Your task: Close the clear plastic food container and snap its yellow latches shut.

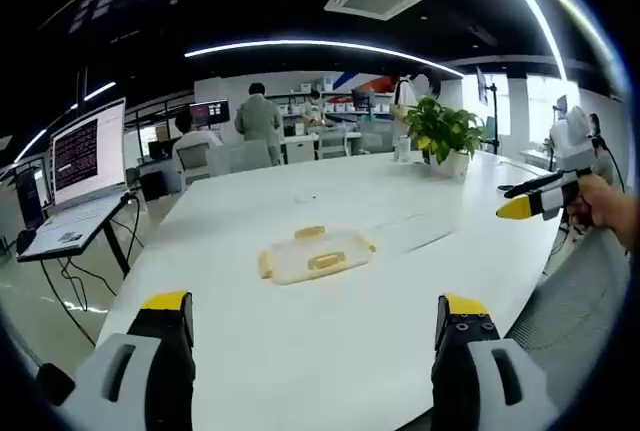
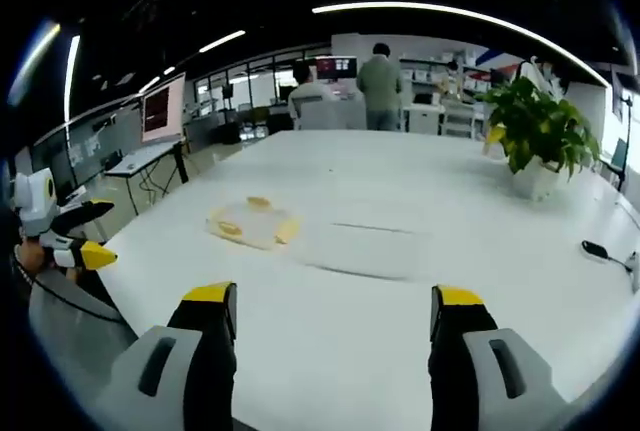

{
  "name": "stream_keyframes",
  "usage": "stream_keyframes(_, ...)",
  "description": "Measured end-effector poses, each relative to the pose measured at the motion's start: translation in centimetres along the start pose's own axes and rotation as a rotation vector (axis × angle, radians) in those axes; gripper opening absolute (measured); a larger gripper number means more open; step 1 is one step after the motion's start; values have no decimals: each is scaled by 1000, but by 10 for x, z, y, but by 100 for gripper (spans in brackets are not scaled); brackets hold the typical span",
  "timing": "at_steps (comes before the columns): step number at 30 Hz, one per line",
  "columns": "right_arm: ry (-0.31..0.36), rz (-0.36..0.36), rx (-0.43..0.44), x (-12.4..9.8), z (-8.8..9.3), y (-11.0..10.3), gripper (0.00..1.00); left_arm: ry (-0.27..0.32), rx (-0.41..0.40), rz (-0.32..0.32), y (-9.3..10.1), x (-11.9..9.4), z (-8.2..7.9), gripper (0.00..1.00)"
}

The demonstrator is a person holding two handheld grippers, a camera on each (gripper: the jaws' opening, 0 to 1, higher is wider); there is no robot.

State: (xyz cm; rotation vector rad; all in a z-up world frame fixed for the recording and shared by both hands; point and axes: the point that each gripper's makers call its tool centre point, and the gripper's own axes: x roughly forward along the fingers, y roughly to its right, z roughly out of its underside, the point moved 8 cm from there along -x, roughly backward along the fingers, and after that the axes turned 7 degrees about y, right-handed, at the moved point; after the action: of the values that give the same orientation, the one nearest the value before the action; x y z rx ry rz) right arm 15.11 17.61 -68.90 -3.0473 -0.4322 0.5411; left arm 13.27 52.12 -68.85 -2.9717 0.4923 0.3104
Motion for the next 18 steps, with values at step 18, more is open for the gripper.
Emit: stream_keyframes(18,14,-4,-19,-1,-2,-1,76,-4,-1,10,0,1,0,99)
